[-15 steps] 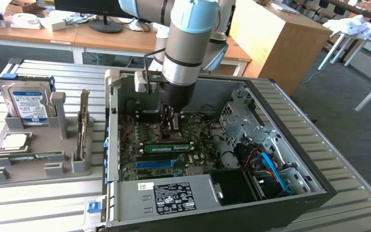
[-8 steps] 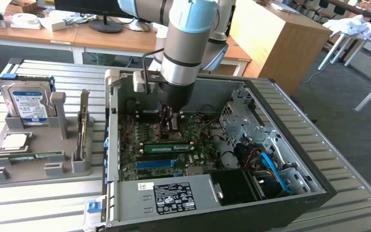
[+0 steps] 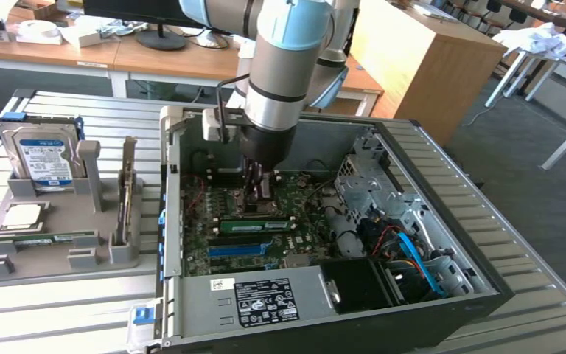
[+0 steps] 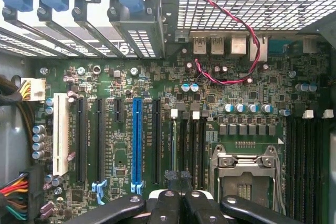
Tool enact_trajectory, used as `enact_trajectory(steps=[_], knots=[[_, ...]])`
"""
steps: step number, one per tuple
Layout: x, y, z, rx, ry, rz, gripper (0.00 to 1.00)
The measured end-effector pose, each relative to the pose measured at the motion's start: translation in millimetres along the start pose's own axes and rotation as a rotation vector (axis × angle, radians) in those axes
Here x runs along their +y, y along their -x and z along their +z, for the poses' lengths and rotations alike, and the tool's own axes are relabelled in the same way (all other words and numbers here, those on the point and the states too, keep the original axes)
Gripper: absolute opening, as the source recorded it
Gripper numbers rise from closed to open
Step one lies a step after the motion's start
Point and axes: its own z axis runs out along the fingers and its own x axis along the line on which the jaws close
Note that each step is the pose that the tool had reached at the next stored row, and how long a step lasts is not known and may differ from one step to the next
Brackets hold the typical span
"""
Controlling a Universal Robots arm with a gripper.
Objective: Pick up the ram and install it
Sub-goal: 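Press down the ram until it locks into place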
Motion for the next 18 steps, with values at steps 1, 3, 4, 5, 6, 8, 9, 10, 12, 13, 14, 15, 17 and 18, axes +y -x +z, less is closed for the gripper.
enact_trajectory(steps=[1,3,4,5,6,8,9,10,12,13,14,15,17,18], knots=[[0.0,0.0,0.5,0.0000,0.0000,0.000,0.10],[-0.1,0.1,1.5,0.0000,0.0000,0.000,0.10],[-0.1,0.1,2.0,0.0000,0.0000,0.000,0.10],[-0.1,0.1,2.7,-0.0001,-0.0001,0.000,0.10],[-0.1,0.2,3.3,-0.0001,0.0000,0.000,0.10],[-0.1,0.2,4.5,0.0000,0.0000,0.000,0.10],[-0.1,0.2,5.2,-0.0001,-0.0001,0.000,0.10],[-0.1,0.2,5.9,-0.0001,-0.0001,0.000,0.10],[-0.2,0.3,7.2,-0.0001,0.0000,0.000,0.10],[-0.1,0.3,7.9,-0.0001,0.0000,0.000,0.10],[-0.2,0.3,8.7,-0.0001,0.0000,0.000,0.10],[-0.2,0.3,10.4,0.0000,0.0000,0.000,0.10],[-0.2,0.4,15.5,0.0000,0.0000,0.000,0.10],[-0.3,0.4,16.3,0.0000,0.0000,0.000,0.10]])
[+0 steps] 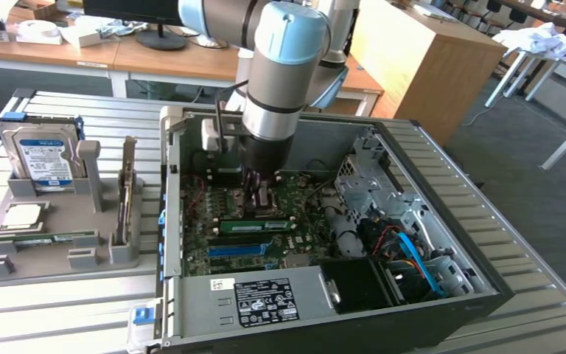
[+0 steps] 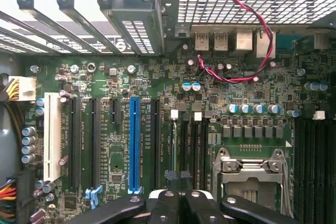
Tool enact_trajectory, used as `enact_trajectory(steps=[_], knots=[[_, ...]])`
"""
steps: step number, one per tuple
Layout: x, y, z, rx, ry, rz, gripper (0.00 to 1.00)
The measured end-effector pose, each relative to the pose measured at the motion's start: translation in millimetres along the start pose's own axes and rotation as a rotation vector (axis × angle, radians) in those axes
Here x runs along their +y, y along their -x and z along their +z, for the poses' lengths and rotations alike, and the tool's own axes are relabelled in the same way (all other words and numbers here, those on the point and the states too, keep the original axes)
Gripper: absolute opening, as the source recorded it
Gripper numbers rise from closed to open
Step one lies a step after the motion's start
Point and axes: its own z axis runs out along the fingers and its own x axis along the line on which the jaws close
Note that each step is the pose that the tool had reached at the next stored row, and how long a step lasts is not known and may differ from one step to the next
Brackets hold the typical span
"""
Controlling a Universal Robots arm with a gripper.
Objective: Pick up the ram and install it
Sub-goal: 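Press down the ram until it locks into place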
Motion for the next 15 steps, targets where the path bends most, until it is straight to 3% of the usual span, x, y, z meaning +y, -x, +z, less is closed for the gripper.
enact_trajectory(steps=[15], knots=[[-0.1,0.2,8.7,0.0000,0.0000,0.000,0.10]])
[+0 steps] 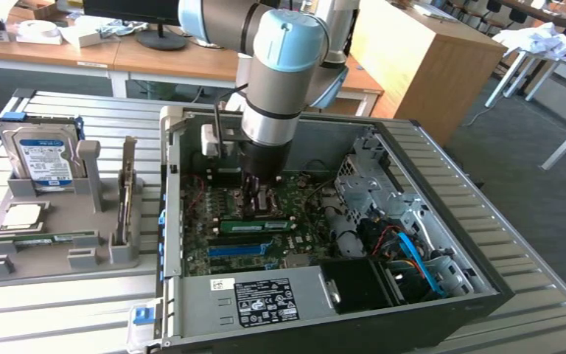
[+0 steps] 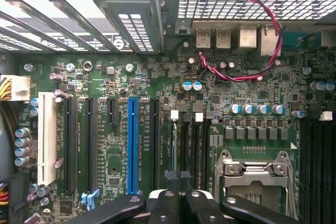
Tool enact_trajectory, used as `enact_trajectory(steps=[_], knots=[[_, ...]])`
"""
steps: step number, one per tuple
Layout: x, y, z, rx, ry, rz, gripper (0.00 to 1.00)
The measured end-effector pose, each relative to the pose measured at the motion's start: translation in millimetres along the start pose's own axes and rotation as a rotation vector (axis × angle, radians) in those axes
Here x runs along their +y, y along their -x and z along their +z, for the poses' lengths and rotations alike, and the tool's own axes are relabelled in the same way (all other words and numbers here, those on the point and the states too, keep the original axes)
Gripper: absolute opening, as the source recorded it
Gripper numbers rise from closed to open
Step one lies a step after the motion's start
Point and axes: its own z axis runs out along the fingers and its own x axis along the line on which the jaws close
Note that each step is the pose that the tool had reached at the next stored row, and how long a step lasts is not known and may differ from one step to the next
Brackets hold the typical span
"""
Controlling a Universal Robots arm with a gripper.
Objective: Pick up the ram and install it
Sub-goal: 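Press down the ram until it locks into place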
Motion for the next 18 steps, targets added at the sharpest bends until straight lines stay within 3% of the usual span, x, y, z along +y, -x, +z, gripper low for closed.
enact_trajectory(steps=[18], knots=[[0.0,0.0,4.5,0.0001,0.0001,0.000,0.10]])
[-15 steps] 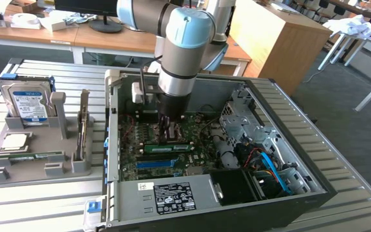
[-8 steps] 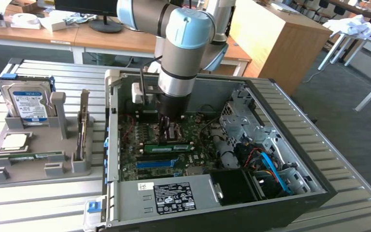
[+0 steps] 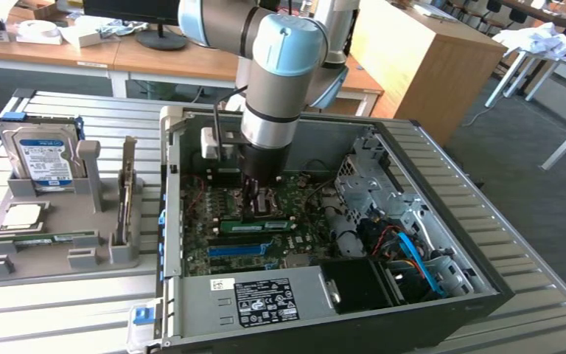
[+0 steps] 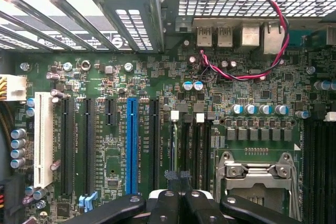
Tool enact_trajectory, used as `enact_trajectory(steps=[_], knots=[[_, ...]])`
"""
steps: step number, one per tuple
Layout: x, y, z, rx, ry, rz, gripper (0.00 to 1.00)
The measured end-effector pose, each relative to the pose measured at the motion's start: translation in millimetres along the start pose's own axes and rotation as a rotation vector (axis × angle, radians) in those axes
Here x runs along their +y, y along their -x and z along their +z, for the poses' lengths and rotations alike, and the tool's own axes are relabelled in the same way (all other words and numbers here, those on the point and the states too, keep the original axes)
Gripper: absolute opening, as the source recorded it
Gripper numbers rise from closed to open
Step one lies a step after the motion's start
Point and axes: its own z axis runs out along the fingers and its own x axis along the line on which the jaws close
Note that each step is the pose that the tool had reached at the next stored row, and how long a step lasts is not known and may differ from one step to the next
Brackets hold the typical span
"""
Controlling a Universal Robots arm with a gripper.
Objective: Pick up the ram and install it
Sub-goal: 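Press down the ram until it locks into place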
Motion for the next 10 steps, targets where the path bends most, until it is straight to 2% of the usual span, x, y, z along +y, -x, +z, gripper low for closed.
enact_trajectory(steps=[10], knots=[[0.0,0.0,2.3,0.0000,0.0000,0.000,0.10]])
